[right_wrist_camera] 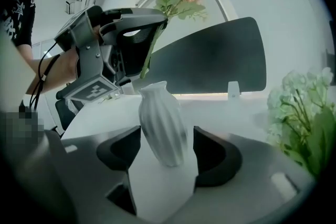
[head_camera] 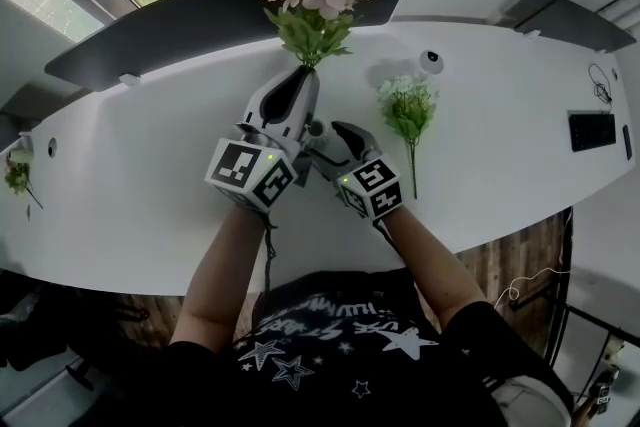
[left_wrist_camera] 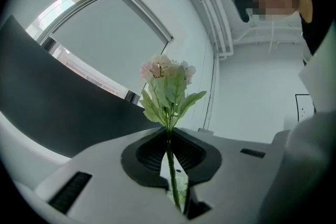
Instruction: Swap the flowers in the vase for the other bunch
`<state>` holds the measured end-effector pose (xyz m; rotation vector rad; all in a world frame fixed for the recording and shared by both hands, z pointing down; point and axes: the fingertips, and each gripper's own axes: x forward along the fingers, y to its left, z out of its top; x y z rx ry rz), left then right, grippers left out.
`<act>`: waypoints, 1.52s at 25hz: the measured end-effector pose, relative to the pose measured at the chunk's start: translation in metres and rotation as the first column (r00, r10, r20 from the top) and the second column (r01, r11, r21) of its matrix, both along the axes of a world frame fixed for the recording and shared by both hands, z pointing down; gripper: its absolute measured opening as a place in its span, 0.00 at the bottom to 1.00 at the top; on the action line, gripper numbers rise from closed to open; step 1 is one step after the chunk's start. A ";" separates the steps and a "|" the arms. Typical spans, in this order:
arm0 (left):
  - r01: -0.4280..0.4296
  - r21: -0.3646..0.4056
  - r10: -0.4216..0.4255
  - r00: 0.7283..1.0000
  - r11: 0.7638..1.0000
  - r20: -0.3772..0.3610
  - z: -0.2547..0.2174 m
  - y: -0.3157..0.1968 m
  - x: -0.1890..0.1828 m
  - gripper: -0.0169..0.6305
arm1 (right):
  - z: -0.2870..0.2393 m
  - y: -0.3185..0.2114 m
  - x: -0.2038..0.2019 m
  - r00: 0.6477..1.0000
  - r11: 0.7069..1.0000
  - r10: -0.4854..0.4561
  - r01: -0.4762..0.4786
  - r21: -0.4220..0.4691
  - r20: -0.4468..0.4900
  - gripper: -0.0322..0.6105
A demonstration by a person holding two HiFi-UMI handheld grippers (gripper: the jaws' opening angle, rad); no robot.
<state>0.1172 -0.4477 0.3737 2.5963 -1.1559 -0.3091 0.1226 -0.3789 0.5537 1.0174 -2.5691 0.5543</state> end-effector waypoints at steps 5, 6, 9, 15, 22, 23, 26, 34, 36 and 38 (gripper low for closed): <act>0.000 -0.013 0.000 1.000 1.000 -0.004 0.006 -0.005 0.001 0.07 | 0.007 -0.005 -0.006 0.999 0.999 -0.021 0.022 0.039 -0.033 0.49; 0.002 -0.013 -0.002 1.000 1.000 -0.003 0.008 -0.006 0.001 0.07 | 0.007 -0.005 -0.007 0.999 0.998 -0.027 0.029 0.052 -0.047 0.49; 0.004 -0.027 -0.004 1.000 1.000 0.000 0.014 -0.008 0.001 0.07 | 0.007 -0.003 -0.009 0.996 0.997 -0.050 0.055 0.063 -0.080 0.47; -0.005 -0.036 0.005 1.000 0.999 0.002 0.020 -0.007 0.006 0.07 | 0.009 -0.003 -0.008 0.995 0.995 -0.059 0.065 0.077 -0.084 0.46; -0.018 -0.051 0.020 0.999 0.999 0.037 0.038 -0.001 0.007 0.07 | 0.008 -0.002 -0.009 0.996 0.996 -0.058 0.062 0.057 -0.075 0.46; -0.019 -0.054 0.021 0.999 0.998 0.042 0.041 0.001 0.007 0.07 | 0.008 -0.002 -0.009 0.995 0.996 -0.059 0.063 0.057 -0.075 0.46; -0.023 -0.059 0.026 0.998 0.998 0.060 0.049 0.008 0.006 0.07 | 0.009 -0.001 -0.009 0.996 0.996 -0.059 0.063 0.057 -0.074 0.46; -0.023 -0.056 0.030 0.993 0.998 0.118 0.058 0.019 0.002 0.07 | 0.010 -0.003 -0.008 0.996 0.996 -0.053 0.058 0.066 -0.075 0.46; -0.026 -0.059 0.035 0.989 0.998 0.145 0.059 0.018 0.003 0.07 | 0.006 -0.008 -0.008 0.996 0.996 -0.051 0.055 0.065 -0.072 0.46; -0.027 -0.065 0.038 0.986 0.998 0.165 0.062 0.020 0.002 0.08 | 0.003 -0.011 -0.007 0.997 0.997 -0.045 0.049 0.060 -0.068 0.46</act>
